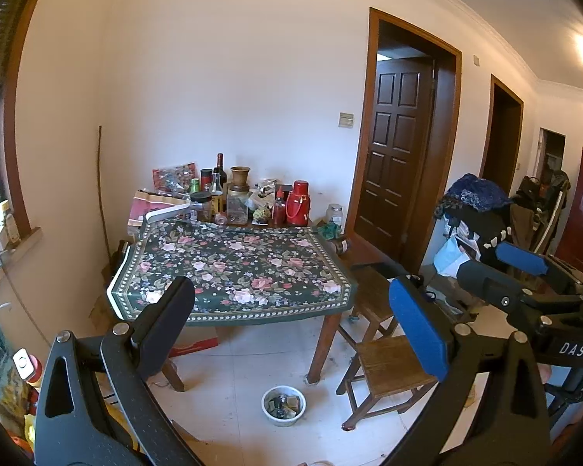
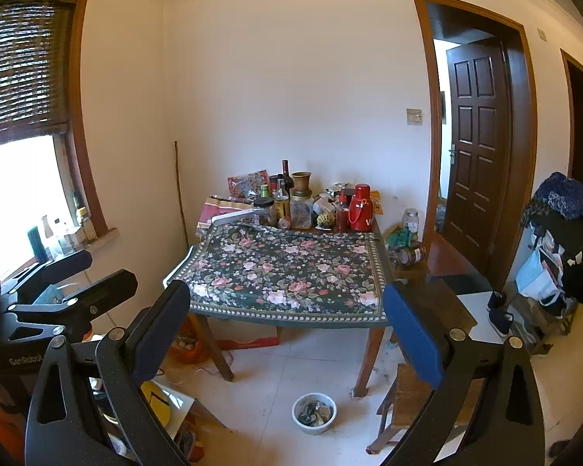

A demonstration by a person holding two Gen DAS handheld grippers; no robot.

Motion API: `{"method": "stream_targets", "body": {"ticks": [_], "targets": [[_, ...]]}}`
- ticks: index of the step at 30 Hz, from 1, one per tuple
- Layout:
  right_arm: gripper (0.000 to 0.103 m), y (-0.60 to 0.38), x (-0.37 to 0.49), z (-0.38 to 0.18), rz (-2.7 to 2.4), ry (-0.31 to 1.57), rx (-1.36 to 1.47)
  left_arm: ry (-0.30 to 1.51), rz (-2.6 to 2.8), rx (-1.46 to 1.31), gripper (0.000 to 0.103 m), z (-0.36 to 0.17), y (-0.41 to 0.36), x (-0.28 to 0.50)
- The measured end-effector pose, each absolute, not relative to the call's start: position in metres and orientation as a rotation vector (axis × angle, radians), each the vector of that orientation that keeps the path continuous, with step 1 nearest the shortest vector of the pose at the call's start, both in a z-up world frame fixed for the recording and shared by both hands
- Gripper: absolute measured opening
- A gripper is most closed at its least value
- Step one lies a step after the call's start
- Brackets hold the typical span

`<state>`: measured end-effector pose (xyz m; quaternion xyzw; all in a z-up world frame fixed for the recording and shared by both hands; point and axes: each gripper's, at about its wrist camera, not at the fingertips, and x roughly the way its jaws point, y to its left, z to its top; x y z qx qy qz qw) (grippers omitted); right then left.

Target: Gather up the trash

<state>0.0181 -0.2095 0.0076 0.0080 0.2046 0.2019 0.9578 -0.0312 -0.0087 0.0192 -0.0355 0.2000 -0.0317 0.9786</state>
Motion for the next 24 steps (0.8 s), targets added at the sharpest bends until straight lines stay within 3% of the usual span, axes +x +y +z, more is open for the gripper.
{"method": "stream_targets", "body": {"ticks": [24], "targets": [[0.099, -0.2075, 0.0172, 0.0079, 0.423, 0.428, 0.013, 0.403, -0.059, -0.096, 0.101, 0.0189, -0.009, -0.0324]]}}
